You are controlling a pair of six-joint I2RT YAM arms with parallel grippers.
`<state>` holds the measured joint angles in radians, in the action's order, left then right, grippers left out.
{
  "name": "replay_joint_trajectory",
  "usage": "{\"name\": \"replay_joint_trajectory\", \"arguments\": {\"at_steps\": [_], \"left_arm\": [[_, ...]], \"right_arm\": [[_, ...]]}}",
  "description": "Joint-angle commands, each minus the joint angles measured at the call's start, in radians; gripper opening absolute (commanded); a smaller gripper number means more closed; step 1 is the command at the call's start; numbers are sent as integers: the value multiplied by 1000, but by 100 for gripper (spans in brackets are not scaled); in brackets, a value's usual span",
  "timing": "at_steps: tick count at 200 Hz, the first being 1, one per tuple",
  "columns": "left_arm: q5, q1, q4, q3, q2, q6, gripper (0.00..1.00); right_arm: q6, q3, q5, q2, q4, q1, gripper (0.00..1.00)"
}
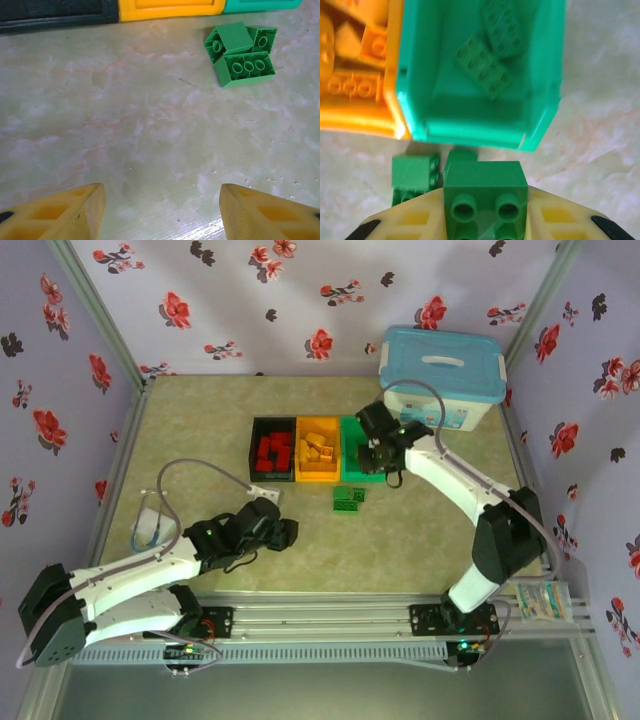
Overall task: Sort the legos into containers by color
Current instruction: Place the lego in the container.
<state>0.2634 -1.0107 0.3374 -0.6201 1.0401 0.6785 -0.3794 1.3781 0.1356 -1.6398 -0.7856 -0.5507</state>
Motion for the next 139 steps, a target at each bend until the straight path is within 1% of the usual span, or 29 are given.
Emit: {"name": "replay_joint_trajectory", "arguments": {"at_steps": [1, 19, 27, 30, 32, 36, 40, 44, 52, 54, 55, 61, 81, 97, 108, 139], "left_arm": [[25, -17, 14, -32, 32, 16, 62], [27, -33, 2, -44, 66, 26, 63], [28, -39, -1, -53, 80, 28, 63], [28, -42, -3, -57, 86, 29, 63], [27, -43, -3, -60, 89, 30, 63], [27, -46, -3, -67, 97, 31, 63], [27, -48, -2, -74, 104, 30, 63], [26, -51, -1, -80, 114, 30, 63], [26, -55, 2, -98, 131, 29, 64], [26, -56, 2, -102, 136, 28, 64], [25, -57, 3, -104, 138, 27, 64], [25, -60, 11, -120, 154, 25, 64], [24, -63, 30, -169, 212, 20, 65], [23, -63, 41, -213, 266, 23, 66], [22, -62, 53, -249, 310, 24, 69], [17, -64, 96, -357, 446, 19, 70]], "right_arm": [[59, 93, -4, -86, -54, 42, 32], [69, 184, -38, -170, -64, 69, 32], [78, 227, -39, -207, -72, 76, 36], [82, 243, -39, -223, -75, 78, 42], [85, 253, -40, -231, -77, 79, 48], [92, 274, -44, -246, -80, 82, 63], [100, 292, -51, -264, -86, 84, 73], [104, 310, -54, -276, -91, 87, 77], [101, 341, -54, -290, -106, 87, 80], [99, 346, -53, -291, -108, 86, 88], [98, 348, -53, -291, -109, 86, 91], [89, 350, -54, -285, -106, 85, 99], [60, 289, -36, -208, -63, 74, 99], [40, 213, -38, -132, -30, 74, 99], [29, 163, -30, -81, -22, 72, 99], [9, 3, -9, 71, 16, 71, 99]]}}
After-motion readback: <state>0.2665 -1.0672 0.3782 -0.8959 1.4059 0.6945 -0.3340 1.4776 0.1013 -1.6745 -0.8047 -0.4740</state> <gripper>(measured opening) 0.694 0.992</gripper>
